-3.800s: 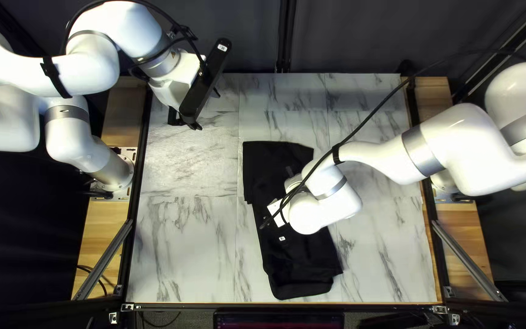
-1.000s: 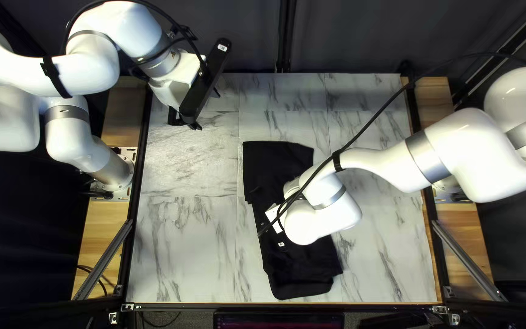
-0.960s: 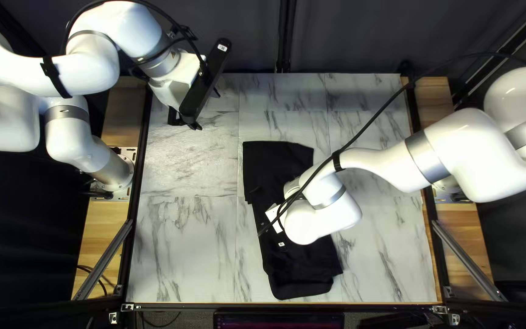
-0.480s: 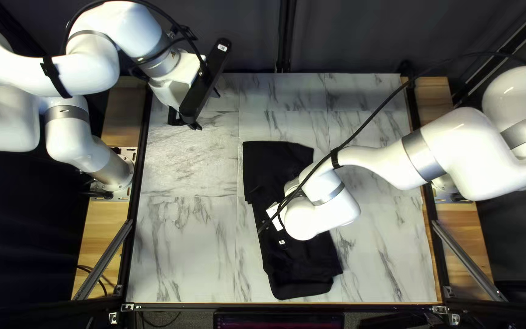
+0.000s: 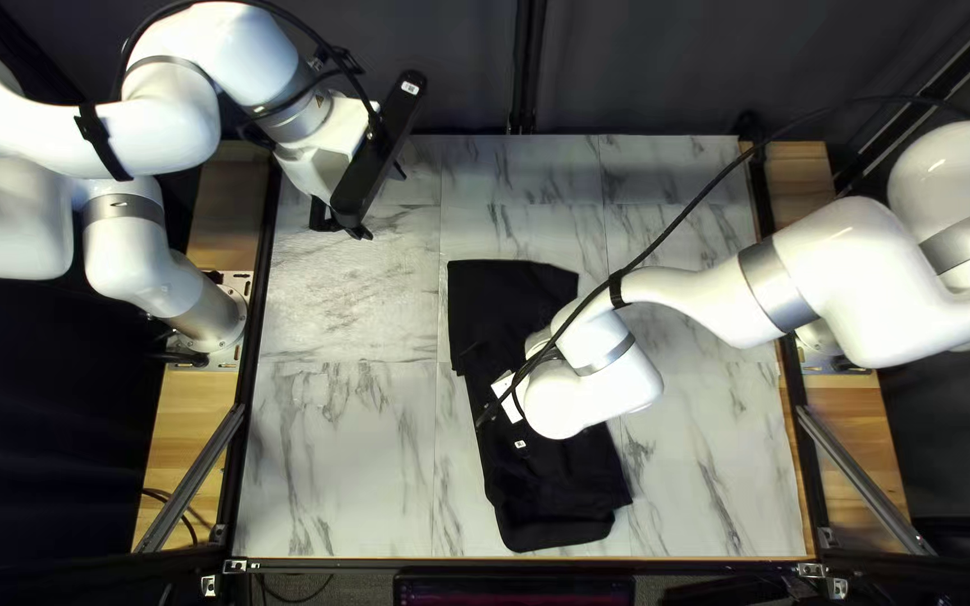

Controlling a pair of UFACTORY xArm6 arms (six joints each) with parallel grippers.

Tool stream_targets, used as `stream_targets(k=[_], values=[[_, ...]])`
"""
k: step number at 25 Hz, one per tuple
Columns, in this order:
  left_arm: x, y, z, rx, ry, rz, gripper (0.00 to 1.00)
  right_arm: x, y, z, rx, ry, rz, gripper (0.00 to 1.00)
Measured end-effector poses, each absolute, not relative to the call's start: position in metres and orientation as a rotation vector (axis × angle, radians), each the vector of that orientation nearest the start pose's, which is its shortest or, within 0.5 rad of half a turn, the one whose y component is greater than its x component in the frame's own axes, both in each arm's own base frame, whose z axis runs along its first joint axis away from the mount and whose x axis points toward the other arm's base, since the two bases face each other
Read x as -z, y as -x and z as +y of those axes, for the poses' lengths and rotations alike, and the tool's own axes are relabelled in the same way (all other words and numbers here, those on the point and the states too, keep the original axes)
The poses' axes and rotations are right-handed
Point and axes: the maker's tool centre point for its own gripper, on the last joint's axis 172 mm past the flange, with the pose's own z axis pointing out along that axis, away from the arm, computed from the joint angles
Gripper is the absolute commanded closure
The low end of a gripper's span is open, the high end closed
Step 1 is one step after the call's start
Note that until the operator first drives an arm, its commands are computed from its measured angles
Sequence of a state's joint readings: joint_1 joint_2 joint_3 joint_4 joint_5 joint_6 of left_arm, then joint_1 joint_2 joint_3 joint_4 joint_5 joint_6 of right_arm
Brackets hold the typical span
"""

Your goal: Fold t-shirt

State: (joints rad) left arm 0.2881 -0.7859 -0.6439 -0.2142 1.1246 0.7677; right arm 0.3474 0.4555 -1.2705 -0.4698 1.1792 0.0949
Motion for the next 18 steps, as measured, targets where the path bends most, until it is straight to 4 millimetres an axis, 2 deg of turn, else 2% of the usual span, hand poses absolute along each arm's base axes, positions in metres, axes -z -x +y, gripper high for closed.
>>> stream_targets(k=[6, 13, 18], values=[[-0.306, -0.339, 0.054, 0.577, 3.046, 0.644, 0.00, -0.061, -0.473, 0.066, -0.482, 3.456, -0.910, 1.00], [-0.306, -0.339, 0.054, 0.577, 3.046, 0.644, 0.00, -0.082, -0.479, 0.074, -0.472, 3.479, -0.916, 1.00], [-0.306, -0.339, 0.054, 0.577, 3.046, 0.644, 0.00, -0.101, -0.493, 0.074, -0.435, 3.503, -0.926, 1.00]])
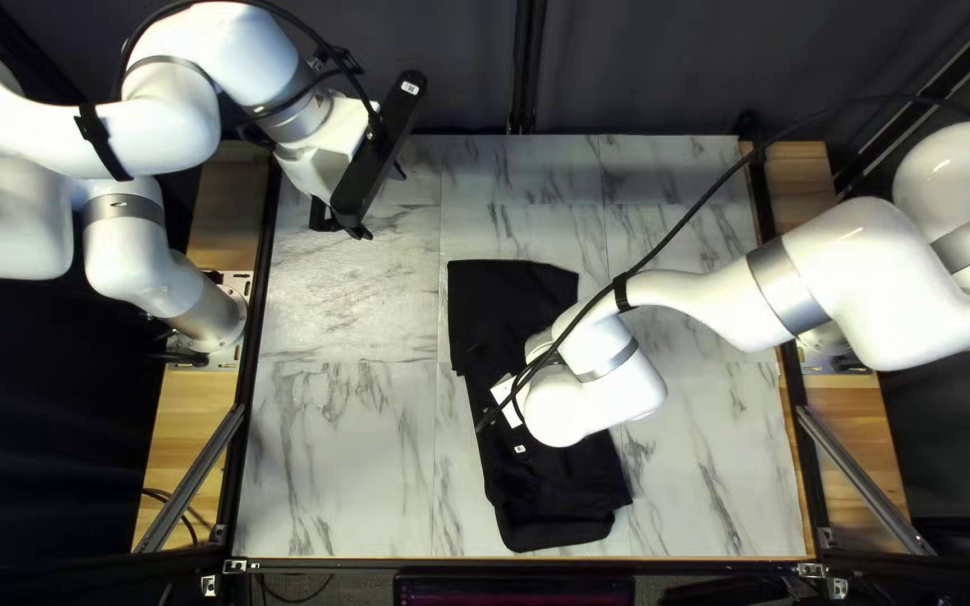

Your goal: Fold t-shirt

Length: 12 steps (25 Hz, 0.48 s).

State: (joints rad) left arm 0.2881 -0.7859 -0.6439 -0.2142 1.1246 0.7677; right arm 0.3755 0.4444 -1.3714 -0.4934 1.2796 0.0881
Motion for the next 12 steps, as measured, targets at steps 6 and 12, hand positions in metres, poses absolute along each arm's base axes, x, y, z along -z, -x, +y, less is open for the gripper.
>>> stream_targets(k=[6, 12], values=[[-0.306, -0.339, 0.054, 0.577, 3.046, 0.644, 0.00, -0.125, -0.517, 0.065, 0.277, -2.504, 0.665, 1.00], [-0.306, -0.339, 0.054, 0.577, 3.046, 0.644, 0.00, -0.147, -0.542, 0.048, 0.247, -2.484, 0.657, 1.00]])
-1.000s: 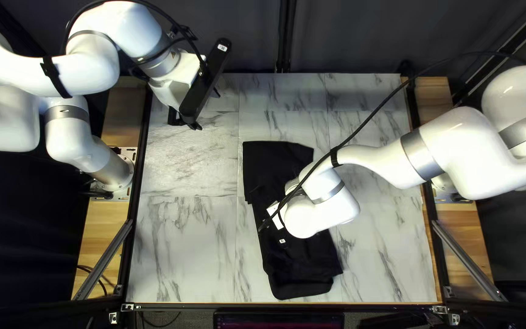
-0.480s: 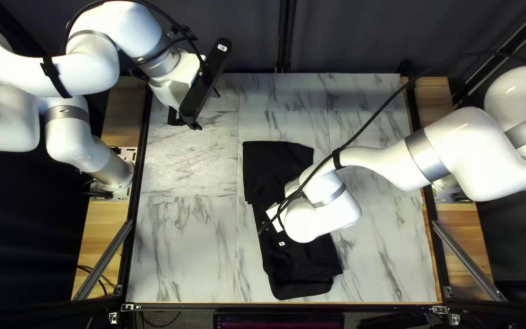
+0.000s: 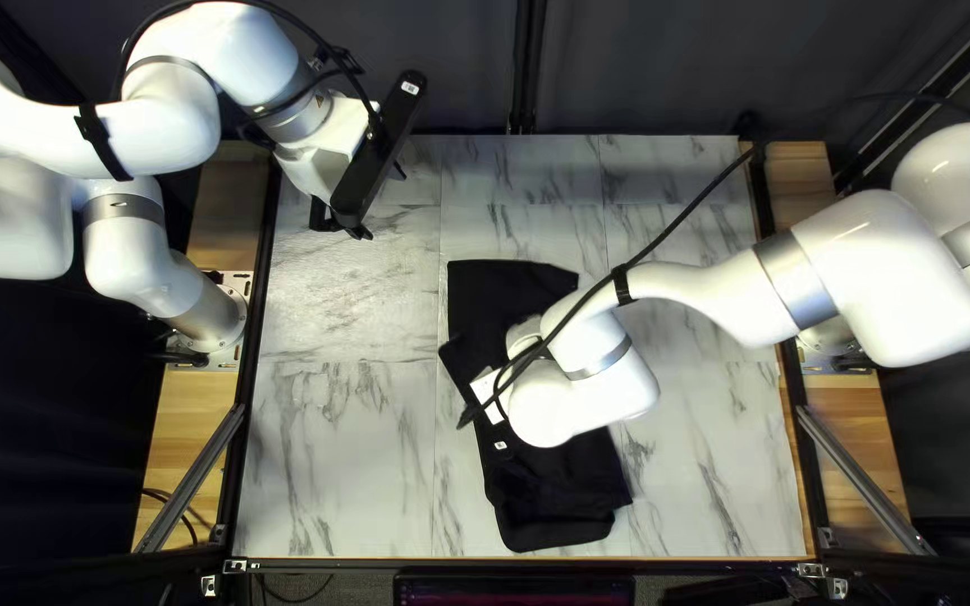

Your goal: Fold t-shirt

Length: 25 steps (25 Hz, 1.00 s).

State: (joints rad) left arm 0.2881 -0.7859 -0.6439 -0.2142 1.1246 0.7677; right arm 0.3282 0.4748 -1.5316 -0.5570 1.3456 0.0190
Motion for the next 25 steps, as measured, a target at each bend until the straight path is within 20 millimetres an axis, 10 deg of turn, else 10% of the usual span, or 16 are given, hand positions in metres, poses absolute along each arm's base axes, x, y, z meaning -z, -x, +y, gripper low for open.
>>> stream_targets(k=[6, 17, 25], values=[[-0.306, -0.339, 0.054, 0.577, 3.046, 0.644, 0.00, -0.149, -0.549, 0.043, 0.243, -2.467, 0.649, 1.00], [-0.306, -0.339, 0.054, 0.577, 3.046, 0.644, 0.00, -0.096, -0.480, 0.085, 0.284, -2.516, 0.601, 1.00], [-0.306, -0.339, 0.054, 0.577, 3.046, 0.644, 0.00, -0.079, -0.481, 0.107, 0.293, -2.537, 0.603, 1.00]])
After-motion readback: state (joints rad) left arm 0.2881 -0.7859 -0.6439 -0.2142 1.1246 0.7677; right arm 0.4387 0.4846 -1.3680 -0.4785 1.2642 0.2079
